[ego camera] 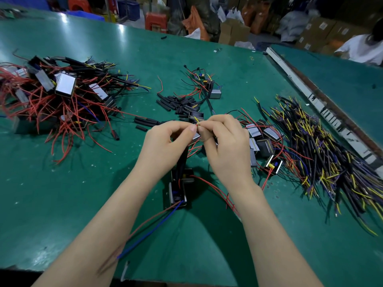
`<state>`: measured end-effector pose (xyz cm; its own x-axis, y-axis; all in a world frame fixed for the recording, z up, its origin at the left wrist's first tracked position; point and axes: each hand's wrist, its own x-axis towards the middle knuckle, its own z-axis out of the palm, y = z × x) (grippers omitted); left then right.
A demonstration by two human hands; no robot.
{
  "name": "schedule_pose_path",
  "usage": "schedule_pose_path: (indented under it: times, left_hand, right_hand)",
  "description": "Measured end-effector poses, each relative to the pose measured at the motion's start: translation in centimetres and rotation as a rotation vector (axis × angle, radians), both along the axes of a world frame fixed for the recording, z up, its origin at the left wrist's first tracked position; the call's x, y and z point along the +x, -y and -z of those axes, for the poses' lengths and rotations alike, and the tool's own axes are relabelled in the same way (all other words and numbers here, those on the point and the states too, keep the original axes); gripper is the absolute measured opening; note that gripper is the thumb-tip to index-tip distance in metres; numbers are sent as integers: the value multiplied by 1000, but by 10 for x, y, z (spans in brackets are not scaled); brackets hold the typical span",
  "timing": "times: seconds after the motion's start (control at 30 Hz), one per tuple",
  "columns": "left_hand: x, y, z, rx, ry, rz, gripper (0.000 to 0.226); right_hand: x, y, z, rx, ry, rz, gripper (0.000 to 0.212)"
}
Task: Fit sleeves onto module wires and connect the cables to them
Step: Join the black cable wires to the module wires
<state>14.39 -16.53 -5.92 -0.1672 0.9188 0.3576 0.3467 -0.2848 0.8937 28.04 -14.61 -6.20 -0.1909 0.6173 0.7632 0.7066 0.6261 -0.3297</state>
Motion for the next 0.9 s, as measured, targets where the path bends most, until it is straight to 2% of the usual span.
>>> schedule_pose_path:
  times: [0.27,0.4,0.5,0.73,0.9]
  left_hand:
    - [0,2,0,120,-37,-16,16]
    - [-1,2,-1,235,-148,-31,18]
    - [-1,2,1,249,-186,-38,13]
    - [-1,2,5,324,-357,-94,17]
    - [-1,1,5,361,-405,-111,18]
  right_hand:
    - [0,1,1,-26,-17,3,12]
    - [1,-1,0,-111,-75,-91,16]
    - [0,-2,0,-157,-126,-115,15]
    - [0,-1,1,-187,-159,-127,15]
    - [0,-2,2,-172,-159,-125,15]
